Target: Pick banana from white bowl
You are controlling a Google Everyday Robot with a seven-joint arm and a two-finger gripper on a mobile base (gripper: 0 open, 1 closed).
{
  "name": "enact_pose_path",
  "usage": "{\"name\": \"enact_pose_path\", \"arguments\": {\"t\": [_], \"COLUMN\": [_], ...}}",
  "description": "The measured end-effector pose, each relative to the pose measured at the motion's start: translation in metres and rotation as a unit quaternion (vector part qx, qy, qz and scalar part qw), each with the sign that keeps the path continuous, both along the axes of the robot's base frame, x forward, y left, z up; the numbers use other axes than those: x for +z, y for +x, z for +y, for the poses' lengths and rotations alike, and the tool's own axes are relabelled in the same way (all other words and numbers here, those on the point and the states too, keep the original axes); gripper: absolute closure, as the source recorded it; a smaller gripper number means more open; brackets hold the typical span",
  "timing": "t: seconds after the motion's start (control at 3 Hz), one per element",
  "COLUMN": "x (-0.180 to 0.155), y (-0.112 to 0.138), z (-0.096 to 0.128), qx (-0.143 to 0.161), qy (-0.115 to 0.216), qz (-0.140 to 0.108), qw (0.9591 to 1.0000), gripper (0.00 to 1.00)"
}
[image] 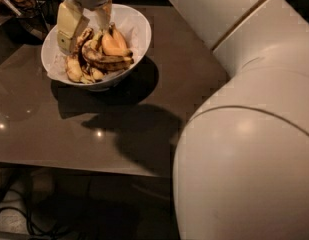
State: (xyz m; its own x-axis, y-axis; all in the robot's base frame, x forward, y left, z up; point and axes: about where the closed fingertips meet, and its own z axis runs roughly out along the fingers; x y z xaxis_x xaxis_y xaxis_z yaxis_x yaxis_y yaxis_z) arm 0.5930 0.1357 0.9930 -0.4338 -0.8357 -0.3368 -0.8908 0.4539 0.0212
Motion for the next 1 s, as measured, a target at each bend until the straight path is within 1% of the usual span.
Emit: {"name": "enact_pose_path", "arguments": {"t": [0.33, 0.67, 1.0], "x": [-0.007, -0.013, -0.02], "y": [0.008, 0.015, 0.021], "z": [0.004, 0.007, 0.012], "qx": [-0.004, -0.006, -0.006], "qy": [-0.003, -0.007, -0.013], "qz": [0.007, 0.011, 0.016], "qw": [1.0, 0.9999, 0.9998], "gripper": [0.28, 0.32, 0.4]}}
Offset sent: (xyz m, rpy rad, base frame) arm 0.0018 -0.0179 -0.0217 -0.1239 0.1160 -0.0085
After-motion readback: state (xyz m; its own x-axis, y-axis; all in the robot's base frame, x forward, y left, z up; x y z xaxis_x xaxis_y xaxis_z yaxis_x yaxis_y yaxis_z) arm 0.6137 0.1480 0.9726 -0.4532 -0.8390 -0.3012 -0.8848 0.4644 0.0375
